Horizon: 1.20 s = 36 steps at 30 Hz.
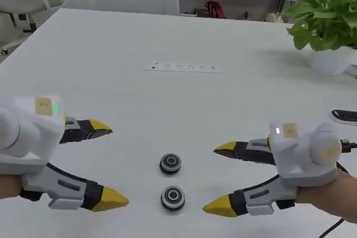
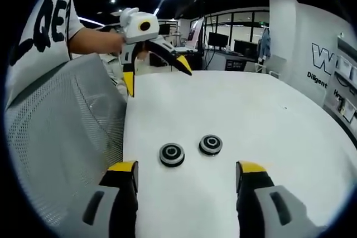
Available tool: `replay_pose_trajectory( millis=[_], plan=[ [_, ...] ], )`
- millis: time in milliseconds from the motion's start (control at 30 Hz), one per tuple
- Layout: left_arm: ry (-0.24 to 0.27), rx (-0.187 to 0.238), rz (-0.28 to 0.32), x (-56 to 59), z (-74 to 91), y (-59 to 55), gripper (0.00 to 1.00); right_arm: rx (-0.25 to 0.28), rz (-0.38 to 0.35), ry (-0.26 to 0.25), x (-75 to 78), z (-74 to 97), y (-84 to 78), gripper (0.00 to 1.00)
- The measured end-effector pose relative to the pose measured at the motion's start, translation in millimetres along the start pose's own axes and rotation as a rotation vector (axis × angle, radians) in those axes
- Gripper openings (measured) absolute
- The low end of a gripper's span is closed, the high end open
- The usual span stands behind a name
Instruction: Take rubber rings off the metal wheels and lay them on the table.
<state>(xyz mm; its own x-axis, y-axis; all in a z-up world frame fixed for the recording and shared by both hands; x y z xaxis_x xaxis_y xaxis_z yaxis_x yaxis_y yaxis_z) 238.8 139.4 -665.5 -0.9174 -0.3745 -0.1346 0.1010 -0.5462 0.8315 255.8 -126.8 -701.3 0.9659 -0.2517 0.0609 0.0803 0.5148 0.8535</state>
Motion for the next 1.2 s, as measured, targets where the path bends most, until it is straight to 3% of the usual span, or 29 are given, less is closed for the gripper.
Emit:
replay_pose_trajectory(
  millis=[1200],
  plan=[
    [-0.078, -0.021, 0.006, 0.1, -20.8, -2.6, 0.72, -0.043, 0.047, 0.09, 1.8, -15.6, -3.4, 0.54]
  ],
)
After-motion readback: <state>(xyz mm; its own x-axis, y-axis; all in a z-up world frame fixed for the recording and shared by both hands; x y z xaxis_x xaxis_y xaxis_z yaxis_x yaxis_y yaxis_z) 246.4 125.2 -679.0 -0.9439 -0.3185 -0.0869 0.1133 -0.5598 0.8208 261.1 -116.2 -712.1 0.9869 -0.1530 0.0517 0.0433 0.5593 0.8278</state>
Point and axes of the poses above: the centre of the closed fingertips' face, and the gripper's own axes: z roughly backward along the fingers, x roughly to its right, y roughly out of its top, the point moved 9 cm from there along z, roughly backward along the fingers, and after that the axes turned 1 degree about x, right-handed, at the moved point
